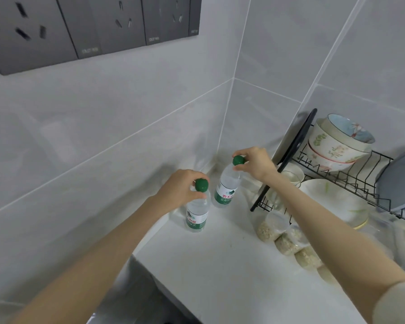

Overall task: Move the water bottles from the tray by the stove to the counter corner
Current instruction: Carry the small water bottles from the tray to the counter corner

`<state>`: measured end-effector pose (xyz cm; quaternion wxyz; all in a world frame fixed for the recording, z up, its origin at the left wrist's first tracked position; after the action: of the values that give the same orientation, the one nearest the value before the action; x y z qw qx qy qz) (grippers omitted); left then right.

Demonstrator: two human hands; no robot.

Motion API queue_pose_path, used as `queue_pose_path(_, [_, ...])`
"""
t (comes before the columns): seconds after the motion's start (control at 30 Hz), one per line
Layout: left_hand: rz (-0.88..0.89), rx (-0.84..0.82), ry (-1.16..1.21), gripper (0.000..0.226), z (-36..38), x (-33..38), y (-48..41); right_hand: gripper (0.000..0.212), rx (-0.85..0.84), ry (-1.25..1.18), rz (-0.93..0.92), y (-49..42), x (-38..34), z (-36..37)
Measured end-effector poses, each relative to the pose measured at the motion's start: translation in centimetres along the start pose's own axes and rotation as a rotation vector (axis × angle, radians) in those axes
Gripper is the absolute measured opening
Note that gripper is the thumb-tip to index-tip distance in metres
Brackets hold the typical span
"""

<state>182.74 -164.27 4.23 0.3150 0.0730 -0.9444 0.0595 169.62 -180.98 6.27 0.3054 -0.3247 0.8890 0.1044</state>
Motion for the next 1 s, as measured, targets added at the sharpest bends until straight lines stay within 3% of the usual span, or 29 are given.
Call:
queue_pose_path(0.2, [-0.011, 0.016, 0.008, 0.026, 0.3, 0.1, -0.2, 0.036, 0.117, -0.149, 0.127, -3.9, 0.5, -0.3])
queue_pose_path(0.37, [-0.019, 0.007, 0.011, 0.030, 0.0, 0.2, -0.3, 0.022, 0.253, -0.121, 0.115, -6.3, -0.3, -0.1])
queue_pose_path(0.57, [-0.020, 0.009, 0.024, 0.021, 0.1, 0.0, -0.2, 0.010, 0.193, -0.005, 0.027, -7.5, -1.0, 0.9])
queue_pose_path(0.77, [-0.041, -0.013, -0.025, 0.023, 0.0, 0.1, 0.0, 0.033, 0.147, 0.010, 0.033, -7.6, -0.1, 1.0])
queue_pose_path(1.0, [-0.068, -0.022, -0.042, 0.028, -0.2, 0.3, -0.2, 0.021, 0.117, 0.175, 0.046, -8.4, -0.8, 0.7])
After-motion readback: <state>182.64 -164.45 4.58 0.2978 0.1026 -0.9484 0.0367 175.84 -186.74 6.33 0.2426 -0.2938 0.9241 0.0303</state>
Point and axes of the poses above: each hand's wrist, its own y-axis away from the middle knuckle, its own z-axis out of the palm, x = y × z, the point moved 7 cm from there along -y, towards the middle knuckle, and after that the axes turned 6 degrees about -y, right-handed, at the moved point
